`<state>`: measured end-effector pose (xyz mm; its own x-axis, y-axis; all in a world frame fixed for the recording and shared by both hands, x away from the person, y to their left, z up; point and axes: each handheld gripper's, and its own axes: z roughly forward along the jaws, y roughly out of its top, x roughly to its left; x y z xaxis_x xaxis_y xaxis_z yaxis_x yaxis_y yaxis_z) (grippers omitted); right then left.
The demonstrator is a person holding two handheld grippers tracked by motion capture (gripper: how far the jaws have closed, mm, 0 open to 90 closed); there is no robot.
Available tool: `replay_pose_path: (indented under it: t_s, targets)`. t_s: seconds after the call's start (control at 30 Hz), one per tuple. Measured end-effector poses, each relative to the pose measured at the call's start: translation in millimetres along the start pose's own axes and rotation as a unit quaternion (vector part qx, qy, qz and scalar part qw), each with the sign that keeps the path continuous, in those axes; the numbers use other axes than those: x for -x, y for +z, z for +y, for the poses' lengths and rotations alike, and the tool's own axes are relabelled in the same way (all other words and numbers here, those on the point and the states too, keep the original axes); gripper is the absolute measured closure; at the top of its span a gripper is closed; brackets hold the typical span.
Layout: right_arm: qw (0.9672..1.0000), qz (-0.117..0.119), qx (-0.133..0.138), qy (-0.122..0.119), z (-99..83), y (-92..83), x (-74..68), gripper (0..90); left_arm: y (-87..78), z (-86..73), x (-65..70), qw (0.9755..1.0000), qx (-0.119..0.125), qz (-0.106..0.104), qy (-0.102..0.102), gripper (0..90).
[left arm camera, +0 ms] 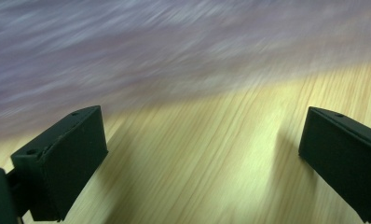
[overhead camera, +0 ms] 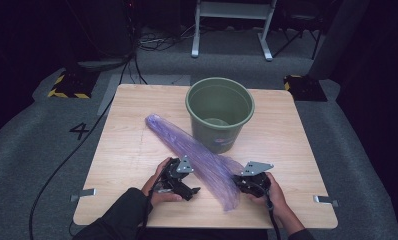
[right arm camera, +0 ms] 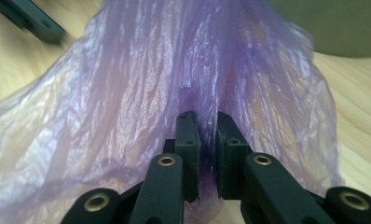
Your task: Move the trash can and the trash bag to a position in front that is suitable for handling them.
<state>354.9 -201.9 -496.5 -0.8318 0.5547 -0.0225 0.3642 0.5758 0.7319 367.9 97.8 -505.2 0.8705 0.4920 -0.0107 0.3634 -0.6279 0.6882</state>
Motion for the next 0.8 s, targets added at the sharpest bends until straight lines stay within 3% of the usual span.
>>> replay_pose_path:
  t_s: [0.17,0.27,0.33,0.4,0.43,0.47,0.5,0.53,0.57,0.67,0.7,0.77,0.8]
  targets:
    - [0.9998,-0.018,-0.002,-0.005,-13.4,-14.8,23.8,78.3,-15.2,-15.5,-14.3,0.9999,-0.003,0.012,-0.01,0.4]
    - [0.9991,-0.041,-0.001,0.014,-22.3,-25.8,41.7,77.5,-24.8,-25.7,-23.8,0.9995,-0.002,0.024,-0.023,0.4]
    - [0.9966,-0.078,-0.011,0.023,-28.3,-32.1,54.2,75.8,-30.6,-31.6,-30.0,0.9991,-0.002,0.03,-0.029,0.4]
    - [0.9944,-0.099,-0.014,0.036,-32.5,-37.1,63.7,73.9,-37.0,-38.3,-36.8,0.9986,-0.002,0.038,-0.038,0.4]
    - [0.9924,-0.116,-0.016,0.04,-34.4,-39.6,69.2,70.2,-39.7,-41.2,-39.9,0.9983,-0.001,0.042,-0.042,0.4]
    - [0.9863,-0.151,-0.016,0.064,-37.3,-43.8,79.7,62.7,-41.8,-43.5,-42.7,0.9981,-0.001,0.044,-0.044,0.4]
    - [0.9832,-0.165,-0.014,0.077,-38.5,-45.5,84.6,56.8,-43.5,-45.1,-45.1,0.9979,-0.001,0.045,-0.045,0.4]
    - [0.9832,-0.165,-0.014,0.077,-38.5,-45.5,84.6,56.8,-44.7,-46.5,-47.2,0.9979,-0.001,0.045,-0.045,0.4]
    - [0.9797,-0.178,-0.013,0.092,-39.4,-47.3,88.9,52.5,-45.7,-47.5,-49.0,0.9977,-0.001,0.048,-0.048,0.4]
    - [0.9731,-0.197,0.003,0.12,-39.6,-59.3,98.6,42.6,-47.9,-49.6,-51.8,0.9977,-0.002,0.048,-0.047,0.3]
    - [0.9731,-0.197,0.003,0.12,-39.6,-59.3,98.6,42.6,-48.4,-50.2,-52.4,0.9977,-0.001,0.048,-0.048,0.3]
    - [0.9726,-0.188,0.031,0.133,-38.5,-68.6,100.3,39.1,-51.3,-53.3,-53.6,0.998,-0.001,0.045,-0.045,0.3]
    - [0.9706,-0.187,0.049,0.143,-37.1,-76.4,100.7,36.8,-52.6,-54.6,-54.5,0.9981,-0.002,0.044,-0.044,0.4]
